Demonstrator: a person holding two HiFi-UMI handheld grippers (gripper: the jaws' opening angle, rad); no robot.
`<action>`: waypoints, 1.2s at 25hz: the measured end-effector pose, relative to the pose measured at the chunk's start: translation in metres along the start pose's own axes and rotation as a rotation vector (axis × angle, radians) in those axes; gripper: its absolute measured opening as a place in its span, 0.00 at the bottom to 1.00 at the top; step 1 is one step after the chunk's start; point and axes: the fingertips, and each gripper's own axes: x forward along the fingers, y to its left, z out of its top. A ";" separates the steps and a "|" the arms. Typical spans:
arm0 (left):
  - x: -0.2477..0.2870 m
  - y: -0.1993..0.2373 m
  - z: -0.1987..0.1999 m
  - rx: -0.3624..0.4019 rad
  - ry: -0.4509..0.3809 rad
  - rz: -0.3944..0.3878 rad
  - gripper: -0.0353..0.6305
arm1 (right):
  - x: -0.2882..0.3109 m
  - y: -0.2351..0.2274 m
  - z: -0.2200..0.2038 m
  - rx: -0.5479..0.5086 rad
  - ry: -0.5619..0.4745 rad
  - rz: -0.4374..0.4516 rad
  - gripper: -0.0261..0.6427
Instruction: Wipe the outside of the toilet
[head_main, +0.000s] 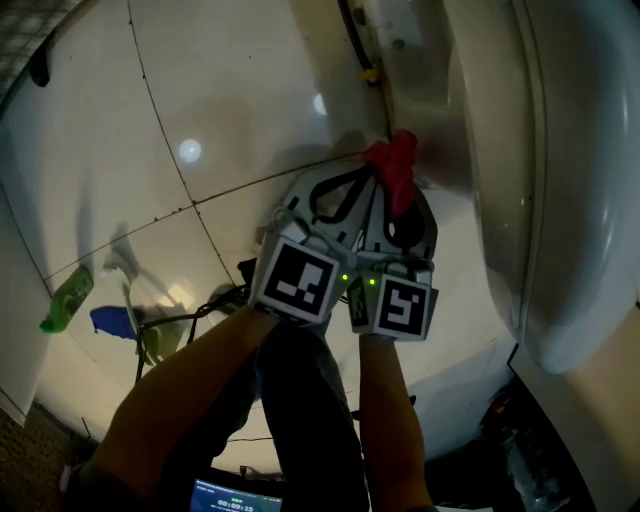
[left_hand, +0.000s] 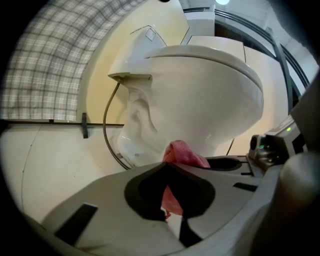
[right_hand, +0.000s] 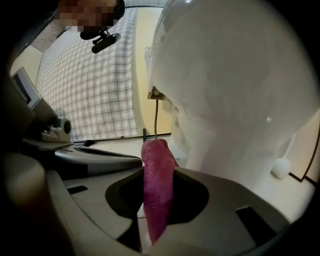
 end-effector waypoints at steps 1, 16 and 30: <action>-0.004 -0.002 0.004 0.010 -0.004 -0.003 0.07 | -0.004 0.002 0.004 0.003 -0.009 -0.003 0.16; -0.230 -0.004 0.261 0.072 -0.147 0.206 0.07 | -0.133 0.158 0.279 -0.077 -0.164 0.252 0.16; -0.386 -0.129 0.504 0.137 -0.378 0.383 0.07 | -0.337 0.163 0.553 -0.174 -0.372 0.506 0.16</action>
